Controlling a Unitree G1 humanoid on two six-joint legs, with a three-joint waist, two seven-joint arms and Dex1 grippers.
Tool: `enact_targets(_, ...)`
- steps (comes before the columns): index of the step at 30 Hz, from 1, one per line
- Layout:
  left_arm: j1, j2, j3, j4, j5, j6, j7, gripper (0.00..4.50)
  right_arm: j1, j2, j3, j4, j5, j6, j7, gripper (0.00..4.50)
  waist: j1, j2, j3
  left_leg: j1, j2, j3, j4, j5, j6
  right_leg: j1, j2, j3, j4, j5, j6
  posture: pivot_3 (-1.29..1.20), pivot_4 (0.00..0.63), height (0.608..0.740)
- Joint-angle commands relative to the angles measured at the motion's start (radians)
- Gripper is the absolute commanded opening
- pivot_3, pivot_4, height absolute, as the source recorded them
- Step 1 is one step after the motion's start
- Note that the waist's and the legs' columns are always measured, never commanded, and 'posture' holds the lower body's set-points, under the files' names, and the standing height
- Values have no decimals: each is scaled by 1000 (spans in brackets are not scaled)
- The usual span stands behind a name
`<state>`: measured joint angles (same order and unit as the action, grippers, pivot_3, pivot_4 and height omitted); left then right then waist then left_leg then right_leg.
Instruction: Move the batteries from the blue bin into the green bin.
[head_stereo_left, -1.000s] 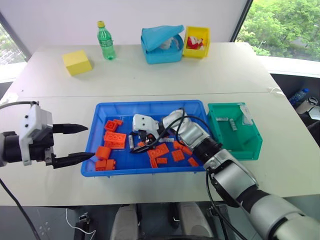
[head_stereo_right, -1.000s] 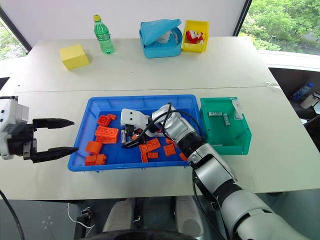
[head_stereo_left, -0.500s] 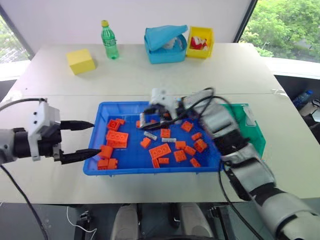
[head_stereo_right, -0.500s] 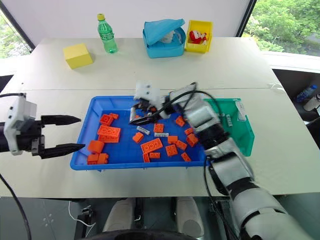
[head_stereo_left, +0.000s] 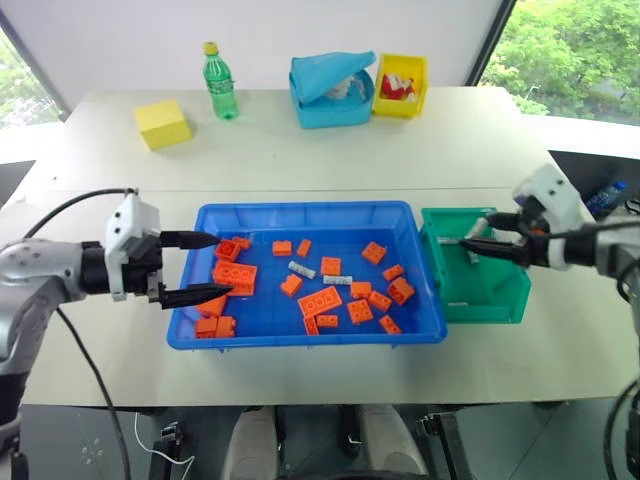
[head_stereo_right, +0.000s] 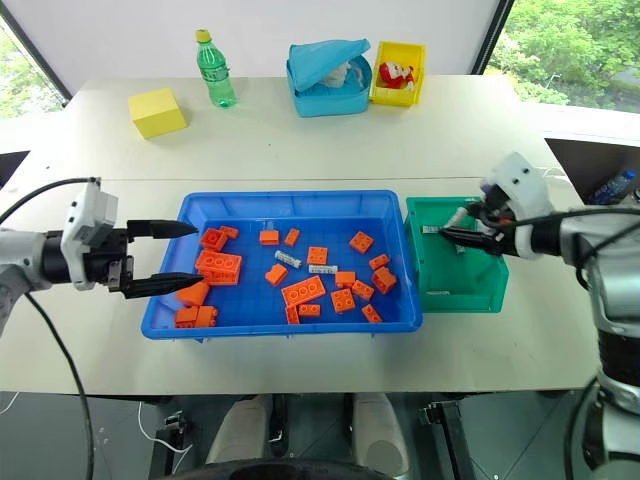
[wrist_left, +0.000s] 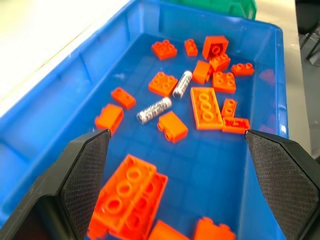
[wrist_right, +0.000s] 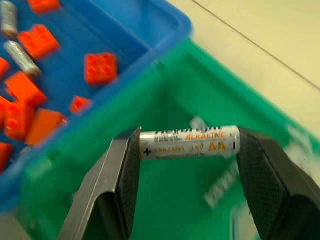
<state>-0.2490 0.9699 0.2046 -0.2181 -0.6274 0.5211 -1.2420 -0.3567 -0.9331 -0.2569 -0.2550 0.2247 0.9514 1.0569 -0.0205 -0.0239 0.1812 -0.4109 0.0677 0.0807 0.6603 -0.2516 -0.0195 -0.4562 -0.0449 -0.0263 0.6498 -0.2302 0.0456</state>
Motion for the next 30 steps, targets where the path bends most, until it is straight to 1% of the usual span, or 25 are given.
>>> enact_targets(1,-40,0,-5,23,0,-16,-18,4500,12,-33,-19,-41,25,-50,-19,4259,0,0,0,0,0,0,0,0,0,0,0,0,0,0,0,0,150,736)
enact_targets(2,-48,-1,-8,27,0,-16,-21,4500,-7,-32,-6,-37,32,-56,-25,4441,0,0,0,0,0,0,0,0,0,0,0,0,0,0,0,0,150,736)
enact_targets(5,-64,-3,-12,27,-8,-8,-27,4500,-119,1,61,-26,67,-70,-33,4441,-2,0,0,0,0,1,0,0,0,0,0,1,0,0,-1,0,150,736)
enact_targets(7,-70,-4,-12,18,-19,2,-28,4500,-212,53,133,-32,98,-57,-36,4441,-3,0,0,0,0,1,0,0,0,-1,0,1,0,0,-1,0,150,736)
enact_targets(11,-72,-3,-17,-9,-28,17,-29,4500,-361,225,305,-34,133,-16,-71,4441,-1,0,0,0,0,0,0,0,0,-1,1,1,0,0,0,0,150,736)
enact_targets(16,-61,1,-20,-43,-31,24,-29,4500,-432,377,532,37,71,-42,-113,4441,10,0,0,-4,0,0,0,0,0,-3,0,0,0,0,0,0,150,736)
enact_targets(19,-52,1,-13,-67,-38,34,-19,4500,-438,440,629,106,20,-90,-141,3656,10,0,0,-8,0,-1,4,0,0,-4,-1,-1,0,0,0,0,150,736)
enact_targets(21,-43,0,-8,-85,-44,44,-12,4500,-439,465,665,141,-1,-114,-150,2562,9,0,0,-9,-1,-1,5,0,0,-4,-2,-1,-1,0,0,0,150,736)
enact_targets(23,-33,-1,0,-105,-53,54,-4,4500,-443,487,689,179,-20,-142,-155,1572,8,0,0,-9,-1,-1,5,0,0,-4,-2,-1,-1,1,1,0,150,736)
enact_targets(30,-14,0,11,-146,-75,74,19,4500,-442,519,733,299,-93,-255,-150,1572,7,0,0,-9,-1,-2,5,0,0,-4,-1,-1,0,1,1,0,150,736)
